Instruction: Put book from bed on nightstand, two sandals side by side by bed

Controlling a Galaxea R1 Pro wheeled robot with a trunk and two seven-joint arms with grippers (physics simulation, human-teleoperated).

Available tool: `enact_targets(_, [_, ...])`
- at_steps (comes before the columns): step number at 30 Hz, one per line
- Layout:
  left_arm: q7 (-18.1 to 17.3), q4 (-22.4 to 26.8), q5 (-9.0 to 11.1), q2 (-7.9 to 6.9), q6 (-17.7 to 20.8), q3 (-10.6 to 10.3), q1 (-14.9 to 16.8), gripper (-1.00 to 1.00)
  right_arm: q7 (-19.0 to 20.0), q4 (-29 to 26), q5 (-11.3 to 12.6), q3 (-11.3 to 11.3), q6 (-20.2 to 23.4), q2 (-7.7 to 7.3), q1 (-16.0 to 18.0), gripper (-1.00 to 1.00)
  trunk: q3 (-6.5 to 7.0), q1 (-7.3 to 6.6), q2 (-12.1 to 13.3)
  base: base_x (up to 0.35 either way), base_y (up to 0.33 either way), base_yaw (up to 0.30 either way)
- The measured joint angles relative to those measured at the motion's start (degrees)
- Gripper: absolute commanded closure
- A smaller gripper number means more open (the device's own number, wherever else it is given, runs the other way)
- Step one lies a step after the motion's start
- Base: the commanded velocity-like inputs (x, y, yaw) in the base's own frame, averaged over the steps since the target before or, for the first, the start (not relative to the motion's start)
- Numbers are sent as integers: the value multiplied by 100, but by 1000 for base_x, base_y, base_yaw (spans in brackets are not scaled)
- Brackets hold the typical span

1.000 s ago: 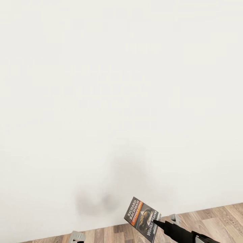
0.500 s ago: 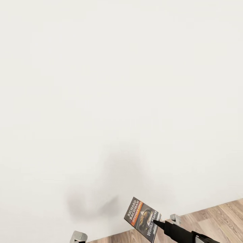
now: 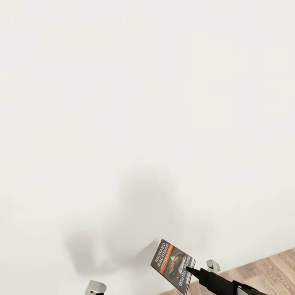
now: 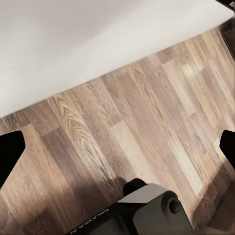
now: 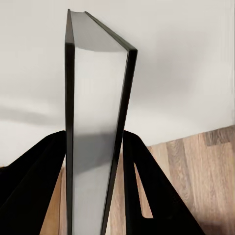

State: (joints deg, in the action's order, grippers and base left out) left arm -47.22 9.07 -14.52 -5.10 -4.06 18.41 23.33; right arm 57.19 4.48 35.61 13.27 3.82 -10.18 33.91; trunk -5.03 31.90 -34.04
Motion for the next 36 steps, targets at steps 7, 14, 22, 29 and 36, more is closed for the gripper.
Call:
enact_targets(7, [0,0,0,0,0,0,-5,-100,1,1,-1,2,0,-2,0,100,-24,1,0,9,0,-240])
enact_targets(14, [0,-1,0,0,0,0,-8,-100,1,-1,-2,2,0,-1,0,100,-49,1,0,0,0,-251])
enact_targets(22, [0,0,0,0,0,0,-7,-100,1,-1,-8,3,0,-2,0,100,-78,1,0,0,0,-253])
enact_targets(29, [0,-1,0,0,0,0,-8,-100,0,1,-10,4,-2,0,0,100,-102,1,0,5,0,-253])
enact_targets(36, [0,0,0,2,0,0,-8,-100,0,1,-10,8,0,1,0,100,-127,-2,-1,234,0,-253])
